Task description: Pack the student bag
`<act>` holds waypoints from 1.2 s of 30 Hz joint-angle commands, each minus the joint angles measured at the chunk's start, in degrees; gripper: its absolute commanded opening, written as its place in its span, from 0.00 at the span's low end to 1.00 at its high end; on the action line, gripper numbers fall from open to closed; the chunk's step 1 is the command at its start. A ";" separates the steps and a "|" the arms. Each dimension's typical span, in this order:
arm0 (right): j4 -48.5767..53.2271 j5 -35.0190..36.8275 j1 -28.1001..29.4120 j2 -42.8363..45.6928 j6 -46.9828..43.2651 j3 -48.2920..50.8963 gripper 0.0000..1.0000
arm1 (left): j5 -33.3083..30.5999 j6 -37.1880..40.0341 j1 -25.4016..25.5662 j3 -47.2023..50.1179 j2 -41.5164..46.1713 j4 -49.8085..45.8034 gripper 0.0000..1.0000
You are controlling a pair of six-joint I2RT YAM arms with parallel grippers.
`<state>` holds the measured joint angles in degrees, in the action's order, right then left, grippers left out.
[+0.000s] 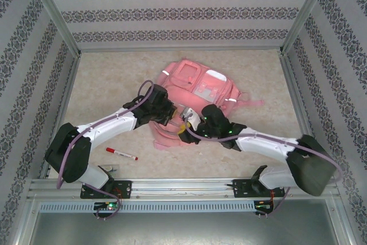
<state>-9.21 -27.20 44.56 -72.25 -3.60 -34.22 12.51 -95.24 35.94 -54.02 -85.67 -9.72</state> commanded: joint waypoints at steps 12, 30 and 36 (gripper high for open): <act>20.08 -1.43 -12.04 3.62 -51.88 -6.29 0.53 | 4.95 0.76 1.15 0.70 -0.62 3.43 0.00; 10.36 8.31 -11.28 -6.61 -46.27 -7.09 0.11 | 9.18 13.50 0.48 -3.18 -2.59 1.95 0.10; 9.08 3.13 -11.75 -6.95 -43.15 -7.27 0.00 | 10.27 42.20 0.09 -5.17 1.35 -2.66 0.46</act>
<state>3.55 -20.45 33.47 -78.50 -48.77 -40.97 20.16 -72.79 35.90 -56.51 -87.79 -9.98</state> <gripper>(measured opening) 0.048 0.441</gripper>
